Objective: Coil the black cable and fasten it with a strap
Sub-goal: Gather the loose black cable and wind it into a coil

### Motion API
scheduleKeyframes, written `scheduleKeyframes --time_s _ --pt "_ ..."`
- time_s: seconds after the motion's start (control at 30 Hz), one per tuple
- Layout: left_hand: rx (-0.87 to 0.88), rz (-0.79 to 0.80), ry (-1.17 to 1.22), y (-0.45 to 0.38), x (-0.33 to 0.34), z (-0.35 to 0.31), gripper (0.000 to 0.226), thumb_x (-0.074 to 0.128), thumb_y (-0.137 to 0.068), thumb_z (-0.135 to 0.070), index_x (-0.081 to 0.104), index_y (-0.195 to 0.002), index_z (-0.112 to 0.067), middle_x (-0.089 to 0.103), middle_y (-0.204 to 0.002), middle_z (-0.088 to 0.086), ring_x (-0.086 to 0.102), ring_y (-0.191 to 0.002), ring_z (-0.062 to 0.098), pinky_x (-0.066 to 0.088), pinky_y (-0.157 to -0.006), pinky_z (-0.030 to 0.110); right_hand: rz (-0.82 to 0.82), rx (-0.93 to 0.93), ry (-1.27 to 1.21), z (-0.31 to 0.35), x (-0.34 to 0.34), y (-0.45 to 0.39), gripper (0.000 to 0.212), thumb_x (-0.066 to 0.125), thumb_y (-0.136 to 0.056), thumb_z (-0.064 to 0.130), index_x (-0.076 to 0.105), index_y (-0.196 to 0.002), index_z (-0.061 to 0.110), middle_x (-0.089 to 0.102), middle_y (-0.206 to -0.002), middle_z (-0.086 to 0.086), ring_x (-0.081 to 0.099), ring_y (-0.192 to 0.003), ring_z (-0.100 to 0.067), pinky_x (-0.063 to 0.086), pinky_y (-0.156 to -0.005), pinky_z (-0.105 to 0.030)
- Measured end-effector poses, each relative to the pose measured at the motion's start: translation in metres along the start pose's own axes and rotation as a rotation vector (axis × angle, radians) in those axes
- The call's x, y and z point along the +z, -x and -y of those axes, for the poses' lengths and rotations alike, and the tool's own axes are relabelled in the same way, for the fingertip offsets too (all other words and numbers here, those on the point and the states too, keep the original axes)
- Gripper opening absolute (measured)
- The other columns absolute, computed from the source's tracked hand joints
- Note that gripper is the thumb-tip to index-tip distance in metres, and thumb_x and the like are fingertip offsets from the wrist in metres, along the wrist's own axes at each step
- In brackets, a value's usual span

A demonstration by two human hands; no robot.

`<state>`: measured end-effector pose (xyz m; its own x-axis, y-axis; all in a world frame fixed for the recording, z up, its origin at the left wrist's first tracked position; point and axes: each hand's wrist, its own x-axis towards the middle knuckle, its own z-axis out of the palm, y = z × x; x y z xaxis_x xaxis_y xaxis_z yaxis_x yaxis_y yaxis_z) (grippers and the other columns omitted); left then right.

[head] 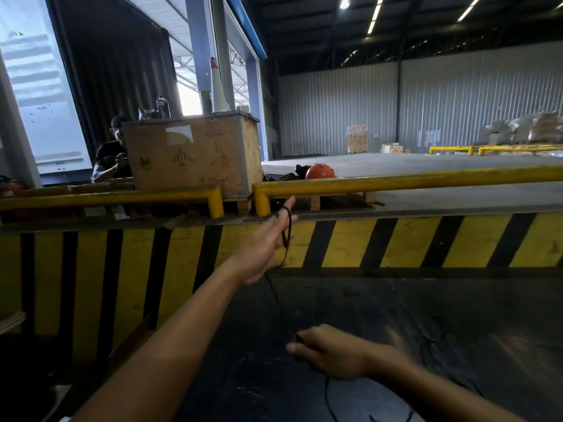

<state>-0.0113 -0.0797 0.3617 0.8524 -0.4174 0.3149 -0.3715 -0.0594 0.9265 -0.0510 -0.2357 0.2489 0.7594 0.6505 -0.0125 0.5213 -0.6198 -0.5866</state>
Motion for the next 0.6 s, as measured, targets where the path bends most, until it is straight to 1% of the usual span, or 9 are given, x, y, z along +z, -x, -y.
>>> scheduleKeyframes --time_s 0.1,0.17,0.2,0.27,0.33,0.4,0.47,0.53,0.6 --pt "-0.049 0.047 -0.516 0.004 -0.022 0.014 0.044 0.026 -0.097 -0.049 0.025 -0.141 -0.047 0.023 -0.156 -0.008 0.021 -0.142 0.016 0.019 -0.107 0.033 -0.123 -0.008 0.099 -0.006 -0.049 0.017 0.02 0.047 -0.094 0.041 0.056 -0.082 0.028 0.057 -0.075 0.007 0.056 -0.067 -0.005 0.047 -0.064 -0.024" --pt "-0.198 0.182 -0.657 0.011 -0.029 0.024 0.048 0.026 -0.097 -0.049 0.026 -0.144 -0.041 0.032 -0.153 -0.007 0.032 -0.137 0.016 0.028 -0.106 0.034 -0.33 -0.074 0.087 -0.007 -0.085 0.027 0.013 0.054 -0.09 0.04 0.059 -0.08 0.032 0.061 -0.077 0.005 0.06 -0.069 -0.006 0.051 -0.065 -0.027" --pt "-0.281 0.256 -0.665 0.014 -0.028 0.026 0.048 0.028 -0.095 -0.053 0.031 -0.142 -0.043 0.043 -0.144 -0.007 0.045 -0.127 0.013 0.038 -0.099 0.034 -0.436 -0.118 0.083 -0.006 -0.101 0.03 0.013 0.057 -0.088 0.041 0.061 -0.08 0.032 0.063 -0.076 0.005 0.061 -0.069 -0.006 0.053 -0.064 -0.027" --pt "-0.418 0.414 -0.518 0.022 -0.022 0.024 0.042 0.032 -0.088 -0.063 0.044 -0.127 -0.054 0.053 -0.122 -0.01 0.056 -0.108 0.007 0.052 -0.081 0.033 -0.598 -0.165 0.137 -0.003 -0.124 0.031 0.022 0.056 -0.081 0.053 0.063 -0.079 0.032 0.065 -0.077 0.009 0.062 -0.067 -0.006 0.053 -0.06 -0.025" --pt "-0.472 0.518 -0.219 0.024 -0.016 0.021 0.033 0.033 -0.089 -0.062 0.046 -0.119 -0.062 0.049 -0.128 -0.01 0.049 -0.125 0.02 0.051 -0.088 0.05 -0.714 -0.154 0.168 -0.004 -0.137 0.027 0.03 0.055 -0.075 0.06 0.064 -0.079 0.032 0.065 -0.074 0.01 0.061 -0.065 -0.004 0.051 -0.056 -0.022" --pt "-0.464 0.537 0.08 0.022 -0.013 0.015 0.035 0.033 -0.091 -0.056 0.048 -0.123 -0.058 0.049 -0.136 -0.003 0.042 -0.132 0.032 0.039 -0.096 0.067 -0.818 -0.124 0.123 -0.009 -0.14 0.021 0.025 0.058 -0.077 0.053 0.065 -0.08 0.029 0.064 -0.069 0.005 0.059 -0.063 -0.006 0.05 -0.055 -0.023" --pt "-0.427 0.589 0.315 0.019 -0.008 0.008 0.041 0.034 -0.091 -0.052 0.048 -0.129 -0.05 0.05 -0.14 0.005 0.044 -0.131 0.037 0.037 -0.094 0.071 -0.875 -0.108 0.07 -0.013 -0.132 0.013 0.02 0.056 -0.086 0.042 0.064 -0.081 0.024 0.063 -0.07 0.001 0.058 -0.062 -0.009 0.048 -0.055 -0.026" --pt "-0.335 0.671 0.492 0.016 -0.001 0.001 0.045 0.034 -0.092 -0.05 0.042 -0.136 -0.045 0.049 -0.142 0.009 0.044 -0.13 0.039 0.04 -0.091 0.068 -0.815 -0.116 -0.067 -0.013 -0.11 0.005 0.024 0.045 -0.096 0.032 0.063 -0.088 0.019 0.065 -0.078 -0.008 0.062 -0.072 -0.02 0.051 -0.061 -0.035" --pt "-0.194 0.631 0.632 0.009 0.007 -0.01 0.048 0.036 -0.092 -0.049 0.037 -0.14 -0.044 0.047 -0.143 0.01 0.049 -0.126 0.036 0.043 -0.09 0.067 -0.647 -0.091 -0.268 -0.01 -0.076 -0.004 0.029 0.036 -0.1 0.028 0.062 -0.101 0.015 0.068 -0.094 -0.008 0.065 -0.086 -0.026 0.054 -0.075 -0.042"
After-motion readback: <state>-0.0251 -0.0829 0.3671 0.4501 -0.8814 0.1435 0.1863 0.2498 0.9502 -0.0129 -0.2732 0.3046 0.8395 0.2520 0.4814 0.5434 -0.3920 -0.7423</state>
